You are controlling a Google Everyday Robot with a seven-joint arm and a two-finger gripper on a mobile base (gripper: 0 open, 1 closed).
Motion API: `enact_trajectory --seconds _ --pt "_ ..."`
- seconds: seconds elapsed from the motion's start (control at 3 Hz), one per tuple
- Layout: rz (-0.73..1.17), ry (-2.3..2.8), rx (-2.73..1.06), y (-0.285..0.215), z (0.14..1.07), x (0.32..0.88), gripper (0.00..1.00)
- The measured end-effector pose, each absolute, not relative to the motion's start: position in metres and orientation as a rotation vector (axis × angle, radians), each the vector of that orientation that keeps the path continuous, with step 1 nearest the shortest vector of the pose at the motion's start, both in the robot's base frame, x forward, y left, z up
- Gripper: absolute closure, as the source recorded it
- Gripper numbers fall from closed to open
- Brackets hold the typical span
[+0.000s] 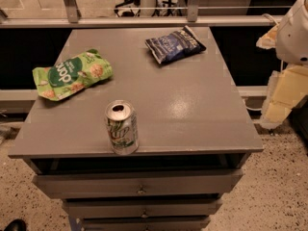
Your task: Knock 7up can over
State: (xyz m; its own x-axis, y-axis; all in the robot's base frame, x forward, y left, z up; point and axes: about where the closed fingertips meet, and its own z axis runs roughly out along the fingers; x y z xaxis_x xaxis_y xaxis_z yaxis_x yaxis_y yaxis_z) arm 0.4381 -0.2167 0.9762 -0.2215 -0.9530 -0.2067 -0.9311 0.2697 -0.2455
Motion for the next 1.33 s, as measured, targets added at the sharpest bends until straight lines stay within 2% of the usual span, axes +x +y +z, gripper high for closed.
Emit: enact_trajectory --seconds 0.33,0.67,1.0,1.33 --pt "-0.091 2.229 -1.721 -0.216 0.975 0.438 0.0" --pt "0.03 2.181 -1.666 -0.203 0.96 0.44 0.0" --pt "0.222 2.111 -1.583 -0.179 0.933 0.444 0.0" --pt "0.51 1.977 -1.46 -0.127 0.91 0.449 0.0"
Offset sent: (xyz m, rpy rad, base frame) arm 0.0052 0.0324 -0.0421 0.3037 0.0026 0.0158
